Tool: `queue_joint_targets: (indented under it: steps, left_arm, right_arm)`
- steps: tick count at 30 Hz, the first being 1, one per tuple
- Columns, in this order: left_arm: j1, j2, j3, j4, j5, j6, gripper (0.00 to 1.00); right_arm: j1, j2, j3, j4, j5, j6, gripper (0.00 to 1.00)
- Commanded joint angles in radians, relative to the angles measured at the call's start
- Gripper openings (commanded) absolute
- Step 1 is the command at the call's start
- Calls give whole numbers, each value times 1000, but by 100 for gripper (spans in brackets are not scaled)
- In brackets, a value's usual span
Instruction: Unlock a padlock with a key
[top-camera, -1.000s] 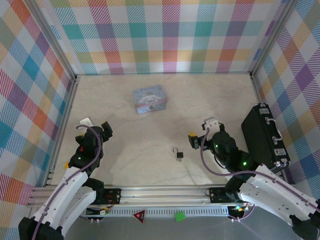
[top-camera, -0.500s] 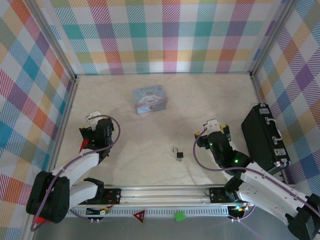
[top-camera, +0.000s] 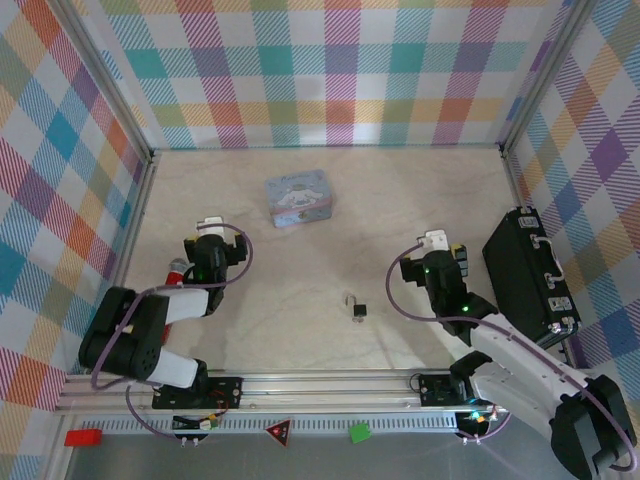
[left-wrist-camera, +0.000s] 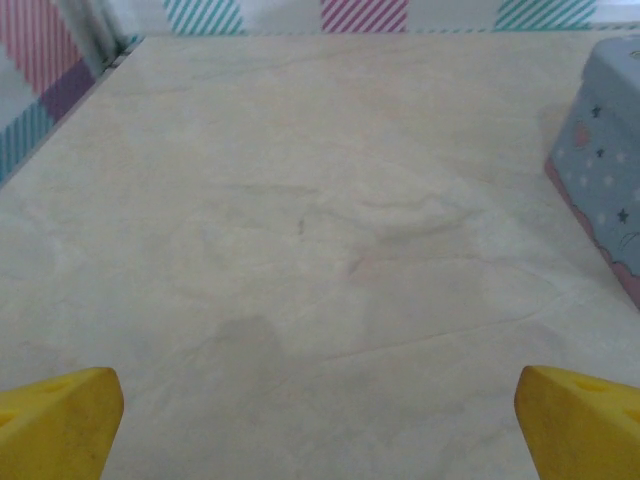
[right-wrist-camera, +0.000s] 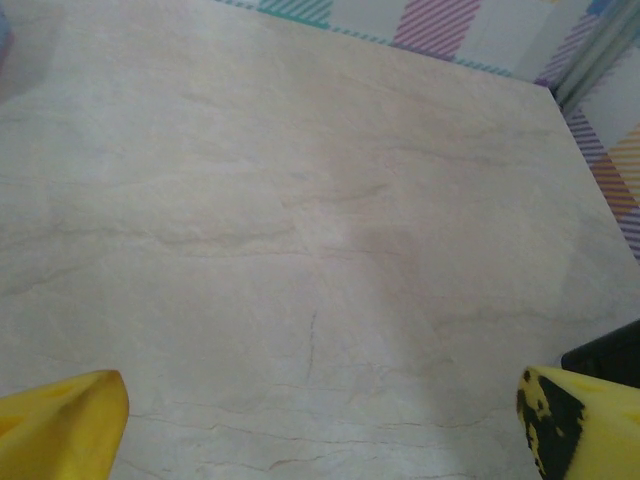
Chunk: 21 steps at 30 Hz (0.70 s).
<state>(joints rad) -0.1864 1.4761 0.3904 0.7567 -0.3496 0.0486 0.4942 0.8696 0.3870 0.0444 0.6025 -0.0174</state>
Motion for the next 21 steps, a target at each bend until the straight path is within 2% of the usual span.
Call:
queue_joint_targets:
  steps: [1, 3, 4, 6, 9, 17, 21]
  left_arm:
    - [49, 50, 5, 87, 141, 19, 100]
    - [76, 80, 25, 72, 200, 9, 100]
    - [94, 111, 19, 125, 224, 1, 100]
    - [100, 99, 31, 73, 236, -9, 100]
    - [104, 103, 29, 85, 237, -10, 100]
    - [103, 102, 26, 92, 235, -10, 100]
    - [103, 102, 26, 92, 236, -12, 100]
  right_arm:
    - [-55, 20, -31, 156, -55, -17, 99]
    - [-88, 36, -50, 209, -83, -23, 99]
    - [-104, 46, -59, 240, -97, -24, 99]
    - [-136, 67, -74, 297, -124, -25, 99]
    - [-177, 121, -84, 374, -137, -29, 99]
    - [-251, 368, -125, 747, -153, -49, 99]
    - [-326, 427, -132, 852, -326, -49, 99]
